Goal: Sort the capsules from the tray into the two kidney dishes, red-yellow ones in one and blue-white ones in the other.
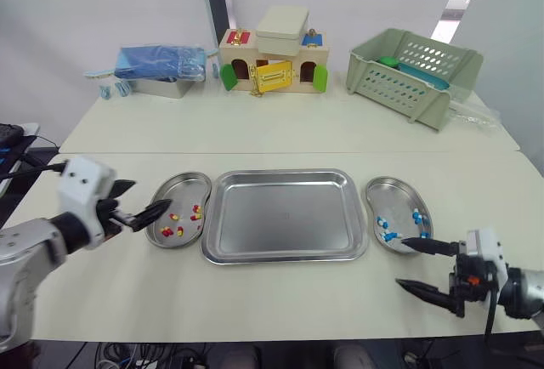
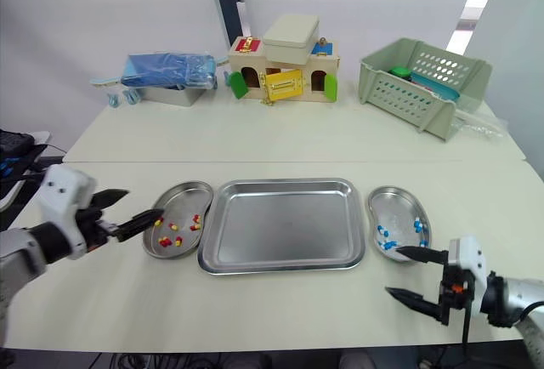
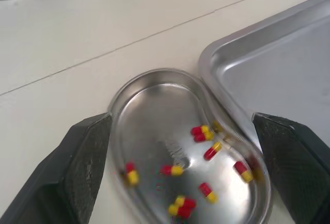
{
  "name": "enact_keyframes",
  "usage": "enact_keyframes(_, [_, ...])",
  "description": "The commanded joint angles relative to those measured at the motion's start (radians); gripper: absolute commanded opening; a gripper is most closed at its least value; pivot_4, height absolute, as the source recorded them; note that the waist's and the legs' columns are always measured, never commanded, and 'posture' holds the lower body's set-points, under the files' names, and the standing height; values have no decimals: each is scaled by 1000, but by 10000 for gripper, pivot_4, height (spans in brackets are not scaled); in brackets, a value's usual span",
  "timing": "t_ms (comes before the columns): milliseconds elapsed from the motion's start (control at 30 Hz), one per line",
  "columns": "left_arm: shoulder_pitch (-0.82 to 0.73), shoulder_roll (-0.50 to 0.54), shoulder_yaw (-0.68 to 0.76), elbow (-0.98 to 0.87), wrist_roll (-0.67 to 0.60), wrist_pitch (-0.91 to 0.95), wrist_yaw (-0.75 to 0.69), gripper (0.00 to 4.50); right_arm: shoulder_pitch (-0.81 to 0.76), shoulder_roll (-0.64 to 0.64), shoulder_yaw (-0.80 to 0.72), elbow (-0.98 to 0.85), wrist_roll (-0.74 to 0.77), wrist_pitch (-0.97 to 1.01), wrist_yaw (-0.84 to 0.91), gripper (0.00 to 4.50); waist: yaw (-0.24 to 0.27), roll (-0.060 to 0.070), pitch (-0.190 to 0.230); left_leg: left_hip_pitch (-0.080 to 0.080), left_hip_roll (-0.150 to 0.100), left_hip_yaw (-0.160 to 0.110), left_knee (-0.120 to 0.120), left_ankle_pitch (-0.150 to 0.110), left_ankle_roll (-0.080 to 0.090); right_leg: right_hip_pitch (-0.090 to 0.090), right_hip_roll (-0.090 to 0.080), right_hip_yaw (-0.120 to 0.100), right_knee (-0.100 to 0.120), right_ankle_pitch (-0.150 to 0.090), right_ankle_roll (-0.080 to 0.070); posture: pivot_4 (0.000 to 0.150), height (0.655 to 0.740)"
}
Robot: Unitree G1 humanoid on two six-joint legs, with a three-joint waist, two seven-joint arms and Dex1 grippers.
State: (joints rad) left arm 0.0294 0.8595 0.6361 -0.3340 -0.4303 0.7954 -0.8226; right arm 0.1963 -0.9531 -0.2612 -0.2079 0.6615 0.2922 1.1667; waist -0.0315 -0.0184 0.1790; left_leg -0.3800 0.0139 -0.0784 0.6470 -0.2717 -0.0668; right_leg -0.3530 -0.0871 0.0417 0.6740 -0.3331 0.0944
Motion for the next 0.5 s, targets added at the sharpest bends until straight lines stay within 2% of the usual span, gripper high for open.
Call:
enact_keyframes(33, [72, 70, 113, 113, 32, -109, -78, 44766, -72, -82, -100, 85, 22, 110, -8, 45000, 0, -1, 0, 0, 0, 0, 0, 0, 0, 0, 0, 0, 0, 0, 0, 1500, 7400])
enact_keyframes(133, [121, 98, 151, 220, 66, -214, -98, 44766, -116, -138, -123, 176, -5, 165, 5, 45000, 2, -1, 0, 0, 0, 0, -1, 0, 0, 0, 0, 0, -2, 0, 0, 1500, 7400])
enact_keyframes(300, [140, 125, 162, 385, 93, -326, -117, 44766, -217, -170, -88, 368, -93, 136, 32, 45000, 3, -1, 0, -1, 0, 0, -1, 0, 0, 0, 0, -1, -1, 0, 0, 1500, 7400])
enact_keyframes(500, [163, 117, 138, 403, 117, -353, -80, 44766, -349, -156, -1, 535, -210, 66, 66, 45000, -3, -1, 1, -1, 0, 1, -1, 0, 0, -1, 0, 0, 0, 0, 0, 1500, 7400])
